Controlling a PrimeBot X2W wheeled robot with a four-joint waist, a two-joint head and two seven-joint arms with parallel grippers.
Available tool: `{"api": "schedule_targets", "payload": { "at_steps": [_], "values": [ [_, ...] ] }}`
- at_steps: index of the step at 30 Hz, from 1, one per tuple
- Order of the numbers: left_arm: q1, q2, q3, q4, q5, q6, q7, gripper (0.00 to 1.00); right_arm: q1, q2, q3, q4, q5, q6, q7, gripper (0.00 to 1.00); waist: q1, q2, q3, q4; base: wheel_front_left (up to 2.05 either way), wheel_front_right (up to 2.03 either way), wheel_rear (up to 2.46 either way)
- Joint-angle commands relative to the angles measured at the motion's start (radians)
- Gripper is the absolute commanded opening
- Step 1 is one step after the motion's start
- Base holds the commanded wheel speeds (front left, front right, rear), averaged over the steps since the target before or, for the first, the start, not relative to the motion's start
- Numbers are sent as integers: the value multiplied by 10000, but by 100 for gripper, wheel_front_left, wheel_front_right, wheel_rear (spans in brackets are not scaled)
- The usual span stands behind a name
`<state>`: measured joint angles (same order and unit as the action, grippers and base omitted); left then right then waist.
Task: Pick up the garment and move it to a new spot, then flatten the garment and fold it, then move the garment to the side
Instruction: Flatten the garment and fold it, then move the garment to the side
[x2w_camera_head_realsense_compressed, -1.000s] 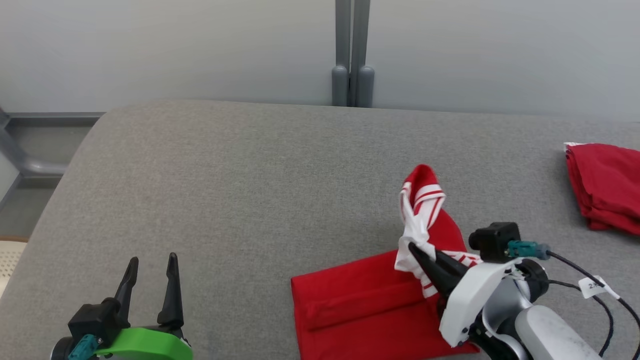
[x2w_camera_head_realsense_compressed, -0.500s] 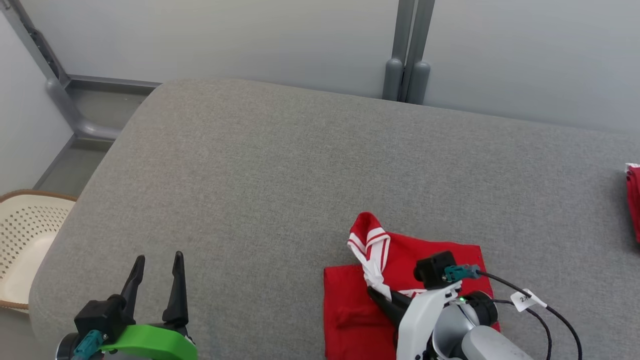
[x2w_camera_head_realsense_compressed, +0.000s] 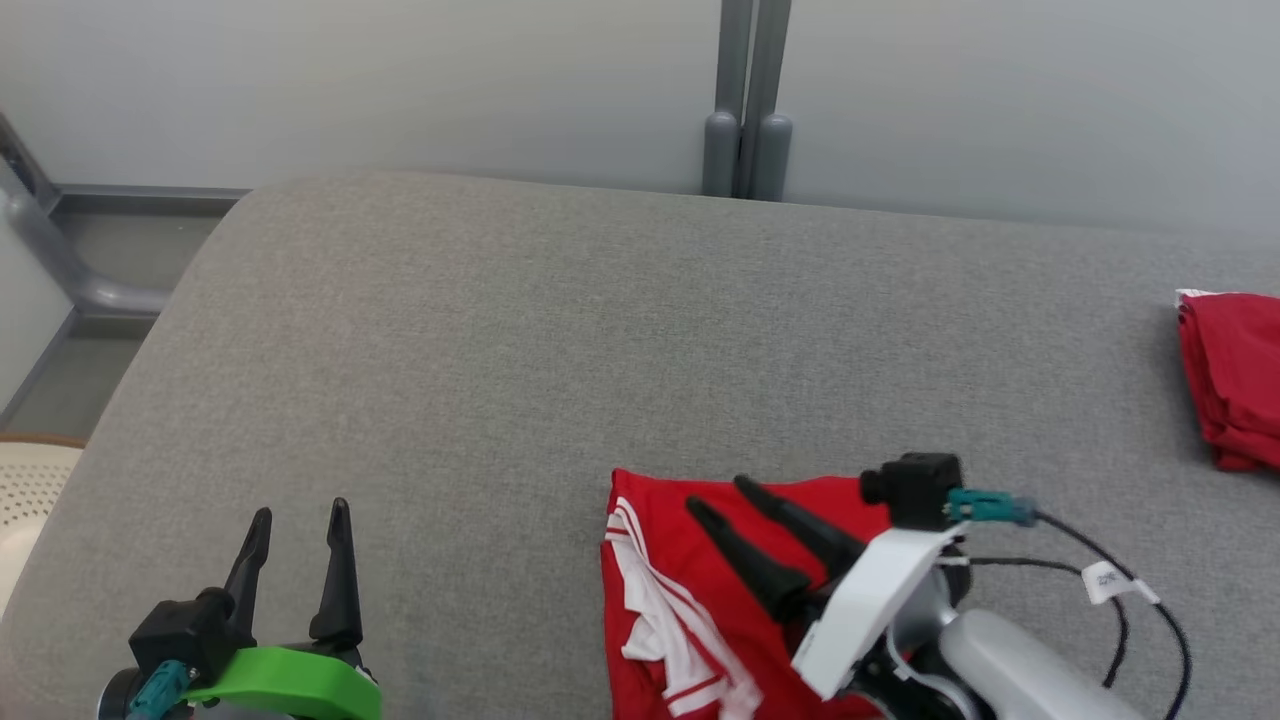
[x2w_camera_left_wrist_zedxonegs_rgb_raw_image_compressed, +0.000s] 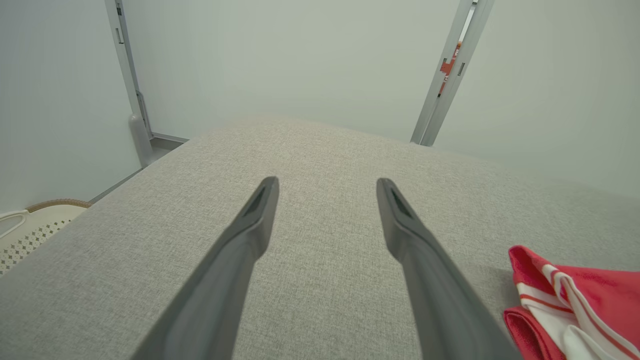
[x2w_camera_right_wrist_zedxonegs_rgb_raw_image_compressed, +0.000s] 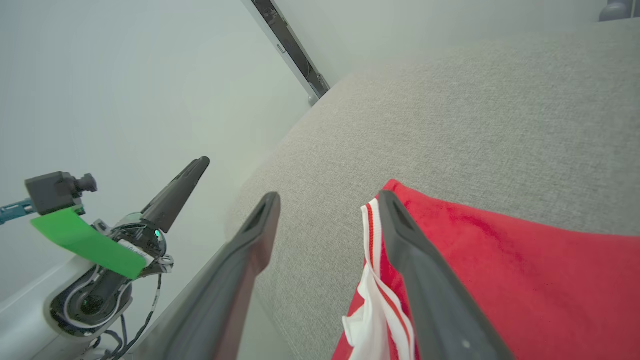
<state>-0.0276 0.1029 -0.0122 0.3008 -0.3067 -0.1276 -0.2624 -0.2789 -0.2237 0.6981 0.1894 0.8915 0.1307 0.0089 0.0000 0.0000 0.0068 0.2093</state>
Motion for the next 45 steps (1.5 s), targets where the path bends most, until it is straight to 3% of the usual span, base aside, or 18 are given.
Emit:
{"api": "schedule_targets", "payload": {
  "at_steps": [1, 6, 10, 15, 22, 31, 36, 41, 45],
  "values": [
    [102, -37, 43, -41, 27, -44, -30, 100, -149, -415, -256, -262, 99, -2, -334, 100, 0, 0, -182, -480, 0, 0, 0],
    [124, -110, 55, -253, 114, -45, -30, 100, 123, -1637, -1543, -70, -546, -2, -1301, 100, 0, 0, -222, -827, 0, 0, 0],
    [158, -164, -4, -379, 173, -39, -28, 100, 406, -2007, -2716, 528, -1571, -2, -2069, 100, 0, 0, -210, -874, 0, 0, 0],
    [258, -220, 136, -853, 283, -41, -28, 100, 1062, -1546, -4400, 572, -2934, -2, -2701, 100, 0, 0, -229, -1035, 0, 0, 0],
    [585, -342, 239, -1526, 434, -43, -28, 100, 2174, -466, -6077, -613, -4756, -3, -2739, 100, 0, 0, -384, -1511, 0, 0, 0],
    [767, -336, 48, -1439, 492, -42, -28, 100, 2561, 76, -6183, -549, -5271, -3, -2743, 100, 0, 0, -462, -2093, 0, 0, 0],
    [825, -340, 53, -1352, 535, -43, -28, 100, 2436, -79, -6040, -320, -5222, -3, -2741, 100, 0, 0, -500, -2238, 0, 0, 0],
    [856, -318, 147, -1371, 531, -43, -28, 100, 2331, -233, -5544, 85, -4827, -3, -2741, 100, 0, 0, -499, -2186, 0, 0, 0],
    [880, -326, 256, -1415, 510, -43, -28, 100, 1745, -378, -4455, 815, -3983, -3, -2485, 100, 0, 0, -385, -2126, 0, 0, 0]
  ]
}}
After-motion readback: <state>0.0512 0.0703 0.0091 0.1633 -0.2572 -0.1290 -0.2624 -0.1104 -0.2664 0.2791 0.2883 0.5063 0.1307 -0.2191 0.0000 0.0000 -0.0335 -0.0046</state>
